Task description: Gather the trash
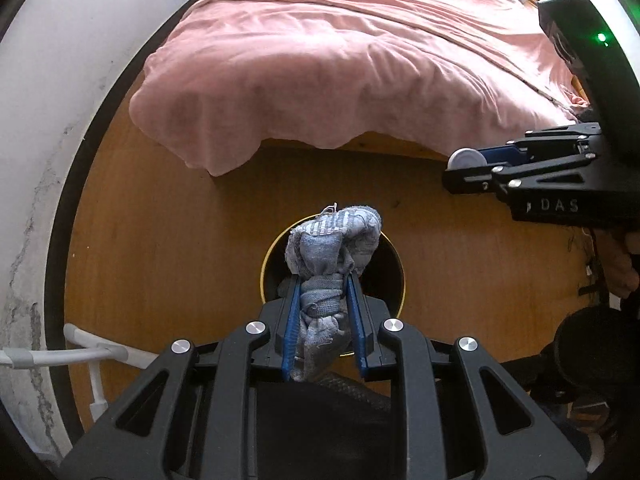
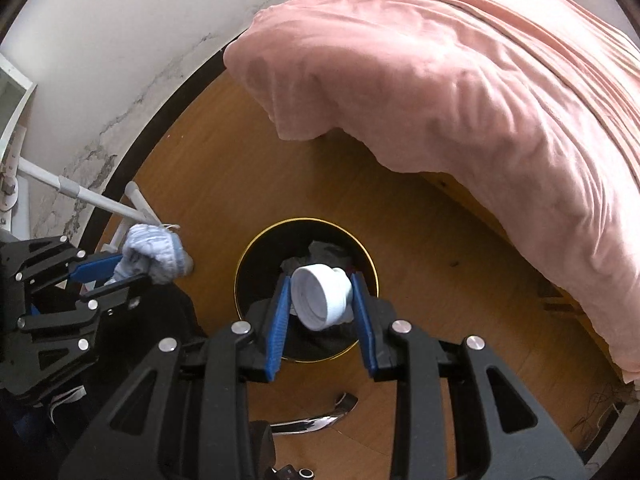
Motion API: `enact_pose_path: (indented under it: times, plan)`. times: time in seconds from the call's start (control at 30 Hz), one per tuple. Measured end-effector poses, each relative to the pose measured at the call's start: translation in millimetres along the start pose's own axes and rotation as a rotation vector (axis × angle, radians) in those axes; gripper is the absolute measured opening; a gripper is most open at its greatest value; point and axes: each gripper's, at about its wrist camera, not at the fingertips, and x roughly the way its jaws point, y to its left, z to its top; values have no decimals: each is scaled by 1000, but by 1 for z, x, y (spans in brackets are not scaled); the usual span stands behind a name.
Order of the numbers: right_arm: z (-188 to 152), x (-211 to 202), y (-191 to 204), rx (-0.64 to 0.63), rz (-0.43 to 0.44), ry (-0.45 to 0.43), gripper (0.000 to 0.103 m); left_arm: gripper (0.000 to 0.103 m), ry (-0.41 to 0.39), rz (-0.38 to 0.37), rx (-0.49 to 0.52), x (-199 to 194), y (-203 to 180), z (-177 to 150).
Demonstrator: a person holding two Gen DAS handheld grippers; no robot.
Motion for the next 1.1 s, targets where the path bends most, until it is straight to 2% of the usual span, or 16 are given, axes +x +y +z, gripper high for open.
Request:
enact_pose_path:
  times: [0.1, 0.23, 0.4, 0.7, 0.73, 0.8, 0.87, 0.97, 1.03, 1.1]
  plan:
    - [1, 1, 2, -10, 6, -2, 31, 24, 3, -4, 17, 1, -5, 1]
    - [5, 4, 5, -20, 14, 0, 31, 54, -2, -8, 33, -2, -9, -1]
    - [10, 6, 14, -47, 18, 3, 31, 56, -11, -7, 24, -9, -6, -3]
    - [18, 11, 28, -105, 10, 15, 32, 66, -64, 23, -40, -44, 15, -8]
    - [19, 12, 30, -113, 8, 18, 35, 69, -72, 23, -52, -49, 18, -8]
    - [19, 12, 37, -141, -4, 15, 60, 72, -88, 27, -69, -59, 22, -10]
    - [19, 12, 44, -164, -10, 11, 63, 79, -112, 34, -85, -73, 27, -13]
    - [25, 4, 56, -185, -38, -20, 63, 83, -149, 50, -104, -95, 34, -17]
    - [33, -9, 69, -194, -33, -72, 64, 87, -188, 76, -126, -118, 42, -23]
    - [44, -29, 89, -206, -15, -142, 70, 91, -231, 108, -155, -142, 53, -31]
